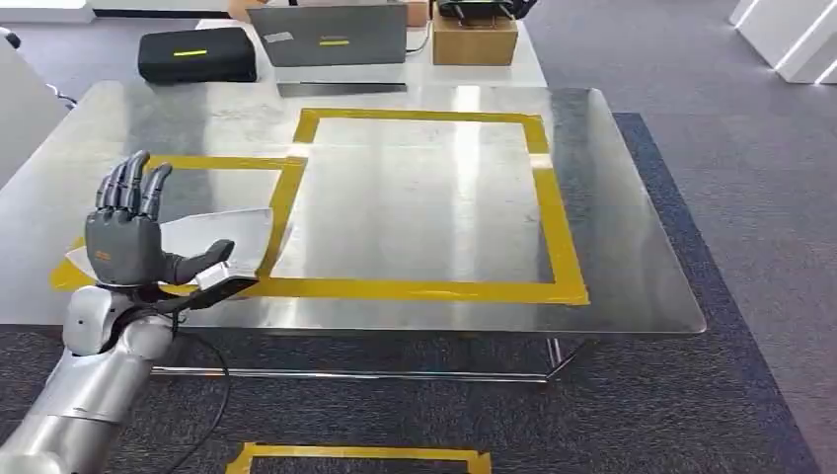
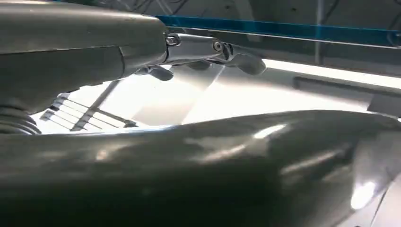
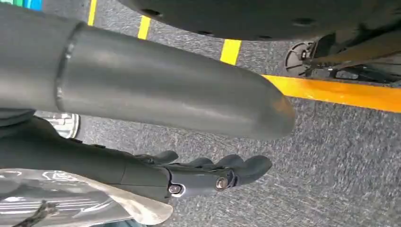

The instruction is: Take the parts from the cabinet and place them on the table.

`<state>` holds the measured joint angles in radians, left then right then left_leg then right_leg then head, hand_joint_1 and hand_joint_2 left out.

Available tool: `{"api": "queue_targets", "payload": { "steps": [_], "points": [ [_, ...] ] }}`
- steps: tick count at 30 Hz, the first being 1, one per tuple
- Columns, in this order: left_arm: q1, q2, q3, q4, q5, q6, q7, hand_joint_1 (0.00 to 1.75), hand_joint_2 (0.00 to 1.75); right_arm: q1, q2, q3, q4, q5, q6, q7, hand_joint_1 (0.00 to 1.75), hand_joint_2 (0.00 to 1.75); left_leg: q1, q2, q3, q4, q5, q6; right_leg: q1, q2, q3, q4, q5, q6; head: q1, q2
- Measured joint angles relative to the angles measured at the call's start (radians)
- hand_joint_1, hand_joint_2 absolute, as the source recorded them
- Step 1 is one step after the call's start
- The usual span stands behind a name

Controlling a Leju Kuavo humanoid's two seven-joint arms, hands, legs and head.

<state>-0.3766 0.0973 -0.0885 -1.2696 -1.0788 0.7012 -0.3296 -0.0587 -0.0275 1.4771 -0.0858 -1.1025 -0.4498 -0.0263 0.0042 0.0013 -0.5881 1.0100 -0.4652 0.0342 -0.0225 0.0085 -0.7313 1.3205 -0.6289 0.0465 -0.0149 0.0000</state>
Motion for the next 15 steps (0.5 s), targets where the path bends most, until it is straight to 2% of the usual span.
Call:
{"api": "queue_targets", "payload": {
  "steps": [1, 3, 4, 5, 8, 9, 10, 11, 13, 14, 15],
  "points": [
    [0.001, 0.001, -0.002, 0.000, 0.002, 0.000, 0.000, 0.00, 0.00, 0.000, 0.000, 0.001, 0.000, 0.000, -0.001, 0.000, 0.00, 0.00, -0.002, 0.000, 0.001, 0.000, 0.000, 0.000, 0.002, 0.000, 0.017, -0.037, 0.032, -0.003, 0.000, 0.000],
    [0.000, 0.002, -0.002, 0.000, 0.003, 0.000, 0.002, 0.00, 0.00, -0.001, 0.000, 0.002, 0.000, 0.001, -0.005, 0.003, 0.00, 0.00, -0.005, 0.000, 0.005, 0.002, -0.002, 0.000, 0.006, -0.001, 0.101, -0.207, 0.120, -0.016, 0.000, 0.000],
    [-0.001, 0.002, -0.002, 0.000, 0.003, 0.000, 0.002, 0.00, 0.00, -0.002, 0.000, 0.002, 0.000, 0.002, -0.005, 0.003, 0.00, 0.00, -0.005, 0.000, 0.005, 0.003, -0.004, -0.002, 0.010, -0.007, 0.139, -0.287, 0.142, -0.023, 0.000, 0.000],
    [-0.001, 0.004, -0.002, 0.000, 0.004, 0.000, 0.003, 0.00, 0.00, -0.005, 0.000, 0.003, 0.000, 0.002, -0.006, 0.003, 0.00, 0.00, -0.015, 0.000, 0.001, 0.009, -0.007, -0.008, 0.012, -0.011, 0.159, -0.313, 0.129, -0.025, 0.000, 0.000],
    [-0.001, 0.008, -0.003, 0.000, 0.002, 0.000, 0.007, 0.00, 0.00, -0.002, 0.000, 0.006, 0.000, 0.002, -0.006, 0.009, 0.00, 0.00, -0.007, 0.001, 0.000, 0.006, 0.002, -0.021, 0.016, -0.005, 0.156, -0.307, 0.135, -0.029, -0.001, 0.000],
    [-0.002, 0.008, -0.003, 0.000, 0.002, 0.000, 0.008, 0.00, 0.00, -0.002, 0.000, 0.008, 0.000, 0.002, -0.006, 0.011, 0.00, 0.00, -0.011, 0.000, -0.001, 0.008, 0.001, -0.025, 0.010, -0.007, 0.159, -0.314, 0.142, -0.037, -0.001, 0.000],
    [-0.001, 0.008, -0.004, 0.000, 0.001, 0.000, 0.008, 0.00, 0.00, -0.002, 0.001, 0.008, 0.000, 0.002, -0.006, 0.013, 0.00, 0.00, -0.008, 0.000, -0.002, 0.012, -0.009, -0.028, 0.006, -0.008, 0.160, -0.318, 0.145, -0.040, 0.000, 0.000],
    [-0.003, 0.011, -0.005, 0.000, 0.002, 0.000, 0.009, 0.00, 0.00, -0.005, 0.000, 0.009, 0.000, 0.003, -0.007, 0.014, 0.00, 0.00, -0.006, -0.001, -0.018, 0.062, -0.056, -0.040, 0.006, -0.008, 0.158, -0.319, 0.151, -0.049, -0.008, 0.000],
    [0.000, 0.014, -0.005, 0.000, 0.002, 0.000, 0.013, 0.00, 0.00, -0.005, 0.000, 0.009, 0.000, 0.003, -0.007, 0.014, 0.00, 0.00, 0.000, -0.001, -0.079, 0.222, -0.142, -0.050, 0.007, -0.008, 0.154, -0.319, 0.153, -0.052, -0.007, 0.000],
    [0.003, 0.014, -0.005, 0.000, 0.001, 0.000, 0.014, 0.00, 0.00, -0.003, 0.000, 0.010, 0.000, 0.003, -0.006, 0.015, 0.00, 0.00, 0.001, -0.001, -0.104, 0.288, -0.167, -0.053, 0.007, -0.008, 0.151, -0.318, 0.155, -0.052, -0.007, 0.000],
    [0.005, 0.014, -0.005, 0.000, 0.001, 0.000, 0.014, 0.00, 0.00, -0.003, 0.001, 0.010, 0.000, 0.003, -0.006, 0.015, 0.00, 0.00, 0.002, -0.001, -0.109, 0.309, -0.168, -0.055, 0.006, -0.008, 0.147, -0.316, 0.156, -0.051, -0.008, 0.000]
  ]
}}
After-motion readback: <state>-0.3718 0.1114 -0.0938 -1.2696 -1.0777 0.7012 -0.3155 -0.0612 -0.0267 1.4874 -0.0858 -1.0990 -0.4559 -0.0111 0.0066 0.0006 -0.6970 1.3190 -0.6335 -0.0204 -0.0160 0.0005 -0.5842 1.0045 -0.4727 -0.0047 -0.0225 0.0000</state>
